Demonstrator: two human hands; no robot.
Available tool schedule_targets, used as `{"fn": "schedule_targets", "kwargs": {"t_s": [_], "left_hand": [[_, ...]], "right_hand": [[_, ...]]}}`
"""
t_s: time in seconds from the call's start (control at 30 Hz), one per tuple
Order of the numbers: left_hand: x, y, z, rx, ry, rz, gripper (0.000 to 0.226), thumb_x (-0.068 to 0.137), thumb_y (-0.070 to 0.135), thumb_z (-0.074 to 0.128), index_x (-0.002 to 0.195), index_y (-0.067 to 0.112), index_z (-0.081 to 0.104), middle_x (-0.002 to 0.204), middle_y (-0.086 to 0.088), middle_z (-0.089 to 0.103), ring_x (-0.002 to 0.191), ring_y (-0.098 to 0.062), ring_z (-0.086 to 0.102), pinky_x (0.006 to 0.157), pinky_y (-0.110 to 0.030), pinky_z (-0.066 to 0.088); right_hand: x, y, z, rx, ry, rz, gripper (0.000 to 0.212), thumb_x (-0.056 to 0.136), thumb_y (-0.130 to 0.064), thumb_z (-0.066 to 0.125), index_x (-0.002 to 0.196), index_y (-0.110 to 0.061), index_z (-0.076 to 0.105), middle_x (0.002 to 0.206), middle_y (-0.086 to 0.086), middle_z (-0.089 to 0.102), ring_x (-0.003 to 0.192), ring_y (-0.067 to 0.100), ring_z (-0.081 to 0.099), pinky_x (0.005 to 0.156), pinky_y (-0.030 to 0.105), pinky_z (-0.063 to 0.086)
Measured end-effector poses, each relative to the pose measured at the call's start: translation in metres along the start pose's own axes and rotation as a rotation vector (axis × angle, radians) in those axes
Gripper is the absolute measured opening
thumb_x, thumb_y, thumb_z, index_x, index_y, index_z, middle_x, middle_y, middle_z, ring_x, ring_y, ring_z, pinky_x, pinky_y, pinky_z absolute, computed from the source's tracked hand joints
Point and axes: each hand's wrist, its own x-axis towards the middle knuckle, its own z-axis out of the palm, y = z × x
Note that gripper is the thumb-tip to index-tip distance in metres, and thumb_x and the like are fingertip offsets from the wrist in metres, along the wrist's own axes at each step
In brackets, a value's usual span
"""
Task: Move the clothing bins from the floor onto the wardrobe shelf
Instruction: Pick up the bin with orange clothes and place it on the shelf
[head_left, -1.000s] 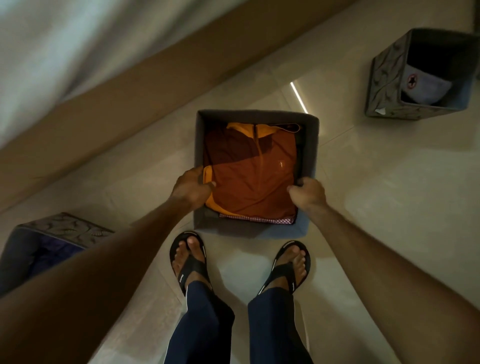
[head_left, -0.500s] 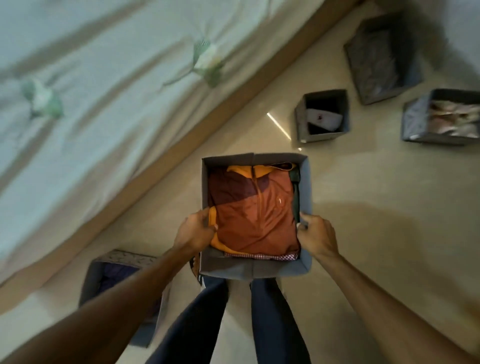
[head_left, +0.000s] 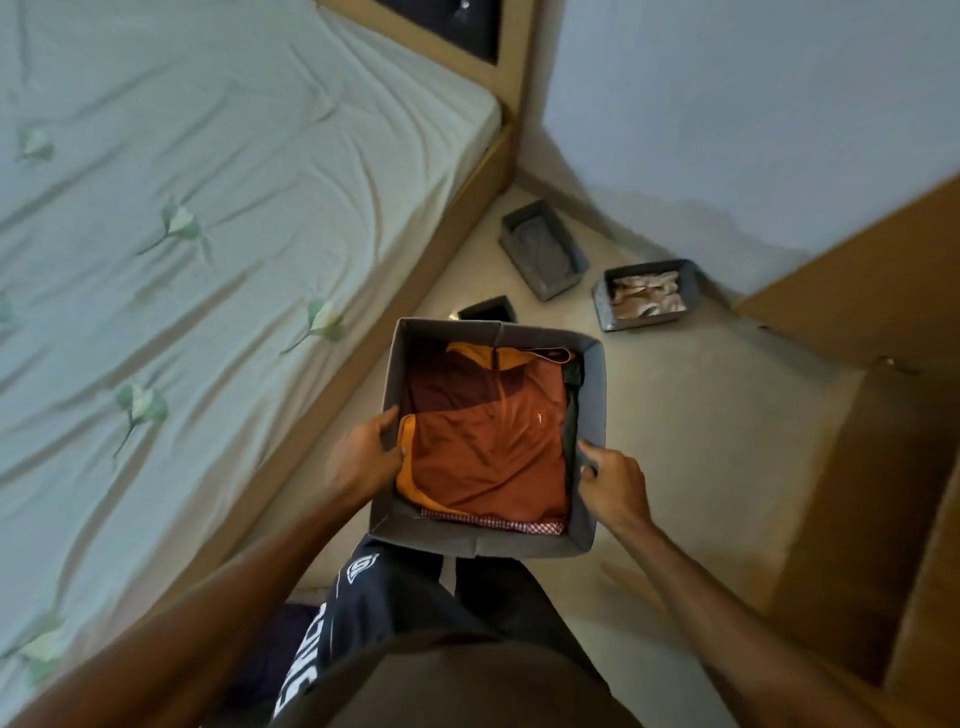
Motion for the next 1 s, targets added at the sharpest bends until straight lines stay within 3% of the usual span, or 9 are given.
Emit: {"fn": "schedule_targets", "kwargs": {"t_s": [0.17,0.3,0.5,0.6,0.7,0.73,0.83,0.9,1.0], "left_hand": [[0.029,0.078,0.002,0.062,-0.067,0.128,0.072,0.077,0.028,0.07,0.144,0.019,0.045,0.14,-0.007,0.056,0.125,-0.025,0.056,0.098,-0.035,0.046],[0.067,0.158,0.007,0.136,-0.115,0.285,0.065,0.081,0.013,0.065,0.142,0.021,0.047,0.136,-0.01,0.059,0.118,-0.027,0.06,0.095,-0.038,0.051],[0.113,0.311,0.027,0.204,-0.202,0.621,0.057,0.083,0.013,0.062,0.138,0.024,0.051,0.126,-0.009,0.066,0.089,-0.027,0.069,0.07,-0.032,0.055],[0.119,0.394,0.051,0.253,-0.201,0.752,0.058,0.077,0.029,0.057,0.134,0.034,0.055,0.121,-0.006,0.07,0.1,-0.027,0.068,0.082,-0.039,0.057],[0.115,0.47,0.086,0.257,-0.248,0.84,0.051,0.082,0.032,0.059,0.132,0.038,0.056,0.122,-0.002,0.069,0.104,-0.025,0.068,0.09,-0.041,0.056],[0.114,0.495,0.101,0.254,-0.256,0.885,0.049,0.083,0.03,0.061,0.131,0.036,0.057,0.12,-0.002,0.07,0.101,-0.024,0.069,0.089,-0.039,0.056],[0.098,0.57,0.147,0.232,-0.244,0.999,0.046,0.08,0.026,0.065,0.125,0.035,0.063,0.115,-0.002,0.072,0.096,-0.022,0.07,0.089,-0.035,0.055],[0.084,0.612,0.175,0.204,-0.244,1.05,0.044,0.079,0.029,0.067,0.122,0.037,0.065,0.112,0.0,0.074,0.091,-0.021,0.07,0.087,-0.034,0.055],[0.055,0.671,0.22,0.201,-0.282,1.129,0.044,0.077,0.034,0.066,0.12,0.04,0.065,0.111,0.003,0.074,0.092,-0.02,0.07,0.089,-0.035,0.055]], "right_hand": [[0.019,0.013,-0.062,0.099,0.165,0.077,0.043,0.092,-0.003,0.049,0.133,-0.013,0.056,0.133,0.011,0.06,0.116,0.031,0.061,0.095,0.031,0.049],[0.039,0.029,-0.108,0.161,0.284,0.155,0.043,0.091,-0.004,0.049,0.131,-0.015,0.059,0.129,0.012,0.063,0.112,0.033,0.063,0.093,0.034,0.051],[0.051,0.065,-0.19,0.252,0.583,0.294,0.039,0.09,-0.003,0.051,0.124,-0.015,0.065,0.121,0.01,0.069,0.103,0.031,0.067,0.083,0.031,0.053],[0.049,0.091,-0.234,0.324,0.735,0.363,0.037,0.09,-0.001,0.052,0.12,-0.015,0.068,0.119,0.011,0.069,0.097,0.03,0.069,0.082,0.033,0.054],[0.046,0.122,-0.274,0.381,0.872,0.451,0.035,0.09,-0.002,0.053,0.118,-0.015,0.07,0.106,0.012,0.074,0.066,0.012,0.063,0.066,0.023,0.045],[0.045,0.134,-0.288,0.397,0.916,0.483,0.034,0.091,-0.003,0.053,0.117,-0.016,0.07,0.105,0.012,0.074,0.064,0.013,0.062,0.064,0.022,0.042],[0.039,0.178,-0.332,0.456,1.045,0.543,0.032,0.092,-0.006,0.053,0.116,-0.017,0.071,0.115,0.008,0.072,0.095,0.028,0.069,0.077,0.027,0.05],[0.033,0.206,-0.357,0.489,1.103,0.564,0.031,0.093,-0.006,0.053,0.115,-0.016,0.071,0.117,0.007,0.071,0.1,0.028,0.068,0.079,0.027,0.048],[0.017,0.248,-0.394,0.524,1.173,0.615,0.031,0.095,-0.007,0.05,0.116,-0.018,0.07,0.11,0.012,0.073,0.066,0.011,0.06,0.059,0.02,0.04]]}}
